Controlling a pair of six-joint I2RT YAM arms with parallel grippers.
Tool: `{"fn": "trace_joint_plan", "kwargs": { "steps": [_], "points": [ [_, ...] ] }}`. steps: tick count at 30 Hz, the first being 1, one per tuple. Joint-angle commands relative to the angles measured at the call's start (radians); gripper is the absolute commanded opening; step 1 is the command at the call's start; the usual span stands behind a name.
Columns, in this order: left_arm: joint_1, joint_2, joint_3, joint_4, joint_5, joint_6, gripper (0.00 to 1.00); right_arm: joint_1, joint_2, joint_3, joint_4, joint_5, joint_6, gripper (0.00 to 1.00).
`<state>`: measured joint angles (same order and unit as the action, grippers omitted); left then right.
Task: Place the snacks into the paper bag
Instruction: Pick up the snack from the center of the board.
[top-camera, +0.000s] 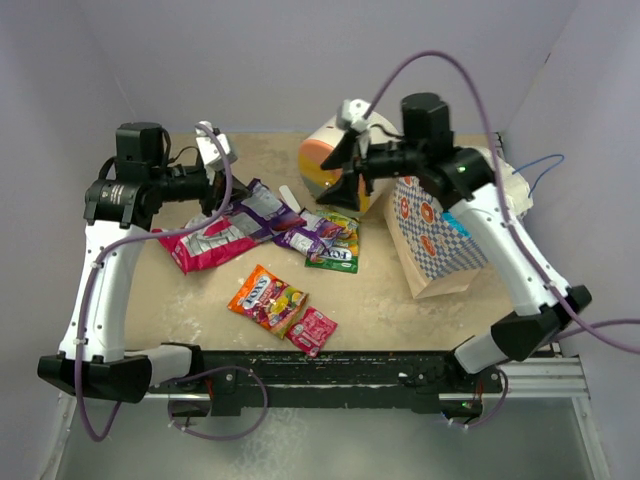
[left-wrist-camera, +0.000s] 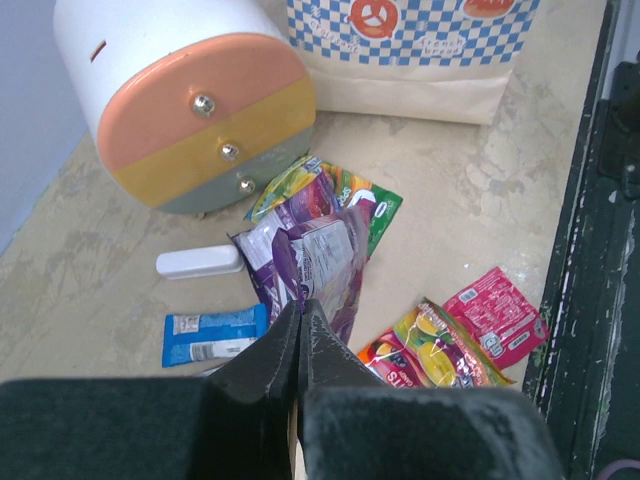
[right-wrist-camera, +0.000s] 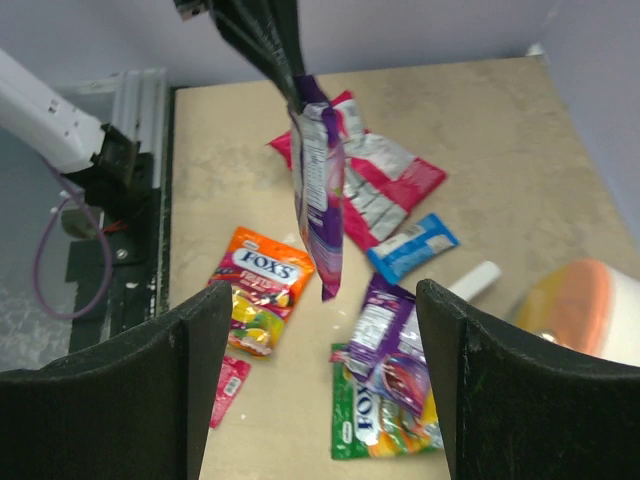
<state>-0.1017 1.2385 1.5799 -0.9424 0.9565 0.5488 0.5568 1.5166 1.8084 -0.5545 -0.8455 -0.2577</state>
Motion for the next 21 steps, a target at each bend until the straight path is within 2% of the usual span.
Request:
{"fn": "trace_joint_plan", "kwargs": {
  "steps": [1,11,21],
  "points": [
    [-0.007,-0.057,-0.004,0.127,0.106,-0.081,0.0,0.063,0.041,-0.074,0.19,0.01,0.022,0.76],
    [-0.008,-0.116,-0.094,0.252,0.128,-0.205,0.0,0.127,0.133,-0.145,0.353,-0.039,0.118,0.75],
    [-0.008,-0.169,-0.193,0.386,0.098,-0.323,0.0,0.128,0.157,-0.197,0.484,-0.074,0.26,0.42]
  ]
}}
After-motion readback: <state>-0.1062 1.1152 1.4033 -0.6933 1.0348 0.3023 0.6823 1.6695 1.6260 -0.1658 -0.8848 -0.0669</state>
